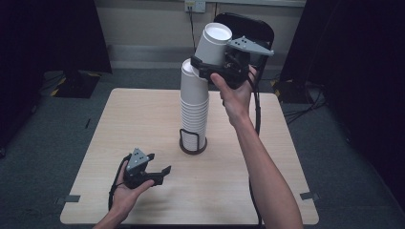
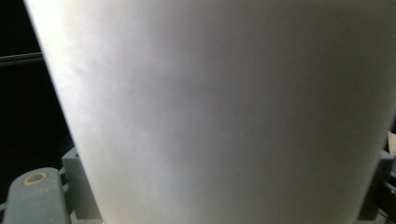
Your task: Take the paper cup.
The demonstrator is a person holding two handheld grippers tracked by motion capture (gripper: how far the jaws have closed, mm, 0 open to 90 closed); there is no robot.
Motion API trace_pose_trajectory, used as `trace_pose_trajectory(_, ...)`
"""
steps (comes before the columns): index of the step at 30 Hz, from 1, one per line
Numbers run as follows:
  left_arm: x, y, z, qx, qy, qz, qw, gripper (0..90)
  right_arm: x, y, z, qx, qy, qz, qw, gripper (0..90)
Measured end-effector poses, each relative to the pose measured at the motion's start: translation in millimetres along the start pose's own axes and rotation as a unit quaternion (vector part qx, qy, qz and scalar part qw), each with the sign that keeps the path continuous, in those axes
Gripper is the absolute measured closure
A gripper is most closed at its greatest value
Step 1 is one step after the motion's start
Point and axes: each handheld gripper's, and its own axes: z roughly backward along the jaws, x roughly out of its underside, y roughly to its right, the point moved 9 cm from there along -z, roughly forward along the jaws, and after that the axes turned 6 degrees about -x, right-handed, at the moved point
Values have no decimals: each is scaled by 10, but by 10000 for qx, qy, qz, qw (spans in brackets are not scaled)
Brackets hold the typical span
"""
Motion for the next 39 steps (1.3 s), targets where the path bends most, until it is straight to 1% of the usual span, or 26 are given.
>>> trace_pose_trajectory(1,0,0,0,0,0,0,10000,191,0,0,0,0,0,0,10000,118)
trace_pose_trajectory(3,-1,6,-4,15,11,7,10000,191,-2,40,67,50,22,-40,10000,118)
trace_pose_trajectory(6,3,6,-5,13,-5,-5,10000,191,-3,65,113,69,18,-60,10000,118)
trace_pose_trajectory(9,3,20,-8,4,-13,26,10000,191,-5,127,203,172,-14,-113,9998,119)
trace_pose_trajectory(11,1,27,-10,21,4,24,10000,191,-4,141,226,189,-18,-113,9998,119)
trace_pose_trajectory(14,-1,33,-12,31,15,23,10000,191,19,184,320,250,-42,-135,9996,120)
trace_pose_trajectory(16,0,33,-12,37,10,20,10000,191,30,195,346,280,-55,-153,9995,120)
trace_pose_trajectory(17,2,35,-10,63,-10,0,10000,191,56,212,393,297,-70,-202,9993,121)
trace_pose_trajectory(18,-1,36,-7,72,-3,-19,10000,191,72,232,421,346,-85,-189,9992,121)
trace_pose_trajectory(19,-7,35,-6,67,17,-29,10000,191,72,232,421,346,-85,-189,9992,121)
trace_pose_trajectory(20,-8,34,-7,71,14,-39,10000,191,89,248,444,380,-80,-247,9989,122)
trace_pose_trajectory(22,-6,48,-12,98,7,-51,9999,190,134,288,481,426,-137,-293,9986,122)
trace_pose_trajectory(23,-12,65,-9,128,17,-75,9999,190,175,326,521,456,-124,-404,9981,124)
trace_pose_trajectory(24,-12,65,-9,128,17,-75,9999,190,196,339,541,463,-118,-460,9978,124)
trace_pose_trajectory(26,-21,82,-10,159,28,-88,9998,188,221,346,557,455,-135,-493,9977,124)
trace_pose_trajectory(27,-32,108,-13,207,17,-69,9998,188,280,359,578,451,-200,-508,9975,125)
trace_pose_trajectory(28,-32,108,-13,207,17,-69,9998,189,280,359,578,451,-200,-508,9975,125)
trace_pose_trajectory(29,-53,135,-13,219,45,-51,9997,188,351,368,594,452,-310,-600,9967,126)
trace_pose_trajectory(31,-61,150,-9,233,53,-66,9997,188,411,378,613,441,-328,-689,9961,126)
trace_pose_trajectory(32,-69,163,-7,254,72,-111,9996,188,411,378,613,441,-328,-689,9961,126)
trace_pose_trajectory(33,-72,182,-7,274,77,-97,9995,186,472,380,629,406,-369,-725,9959,126)
trace_pose_trajectory(34,-75,192,-9,280,65,-112,9995,186,472,380,629,406,-369,-725,9959,126)
trace_pose_trajectory(35,-80,212,-12,332,68,-119,9994,182,508,379,634,394,-413,-731,9957,126)
trace_pose_trajectory(37,-99,256,-15,409,43,-177,9990,162,588,364,642,363,-495,-750,9953,126)
trace_pose_trajectory(38,-116,274,-14,395,42,-233,9989,161,628,349,648,343,-528,-773,9950,126)
trace_pose_trajectory(39,-139,295,-12,398,83,-308,9987,161,713,334,670,387,-601,-788,9943,127)
